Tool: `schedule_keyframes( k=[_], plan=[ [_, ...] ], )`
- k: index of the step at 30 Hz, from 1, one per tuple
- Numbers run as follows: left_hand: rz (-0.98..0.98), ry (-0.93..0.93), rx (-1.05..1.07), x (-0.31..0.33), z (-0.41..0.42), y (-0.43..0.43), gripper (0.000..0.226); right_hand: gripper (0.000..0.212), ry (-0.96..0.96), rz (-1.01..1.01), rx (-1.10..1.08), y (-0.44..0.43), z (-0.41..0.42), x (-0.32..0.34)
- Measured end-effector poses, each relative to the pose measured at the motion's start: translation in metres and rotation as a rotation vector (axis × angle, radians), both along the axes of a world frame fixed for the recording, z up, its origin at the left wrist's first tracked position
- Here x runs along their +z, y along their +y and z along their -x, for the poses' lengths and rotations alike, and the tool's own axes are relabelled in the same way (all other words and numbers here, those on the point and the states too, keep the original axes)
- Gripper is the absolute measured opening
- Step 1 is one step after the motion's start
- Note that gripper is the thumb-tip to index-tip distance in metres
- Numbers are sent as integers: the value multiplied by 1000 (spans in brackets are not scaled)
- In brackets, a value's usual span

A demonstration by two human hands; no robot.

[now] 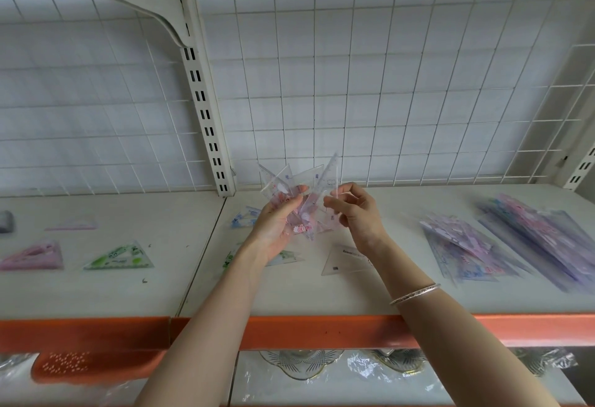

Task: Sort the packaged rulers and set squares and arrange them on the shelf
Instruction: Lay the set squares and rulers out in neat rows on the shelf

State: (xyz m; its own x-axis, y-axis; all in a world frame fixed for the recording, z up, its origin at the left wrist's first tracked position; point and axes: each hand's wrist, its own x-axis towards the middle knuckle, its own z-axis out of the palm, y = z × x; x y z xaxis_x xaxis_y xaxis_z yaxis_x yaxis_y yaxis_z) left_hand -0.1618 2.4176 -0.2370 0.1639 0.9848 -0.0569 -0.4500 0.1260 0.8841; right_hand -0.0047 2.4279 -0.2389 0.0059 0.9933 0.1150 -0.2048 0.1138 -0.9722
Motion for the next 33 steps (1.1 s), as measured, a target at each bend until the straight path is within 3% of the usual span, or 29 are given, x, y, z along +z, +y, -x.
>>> schedule_keyframes(
  k=[12, 17, 22, 33],
  plan=[
    [9, -2, 75, -2, 2, 2, 16, 18, 340, 72, -10, 0, -8, 3],
    [-3, 98, 41, -6, -1, 4, 32, 9, 285, 96, 20, -1, -6, 2],
    [-56, 131, -23, -6, -1, 2, 28, 10, 216, 161, 63, -2, -5, 1],
    [-59, 151, 106, -5, 3, 2, 17, 10, 397, 140, -48, 3, -9, 4]
  ],
)
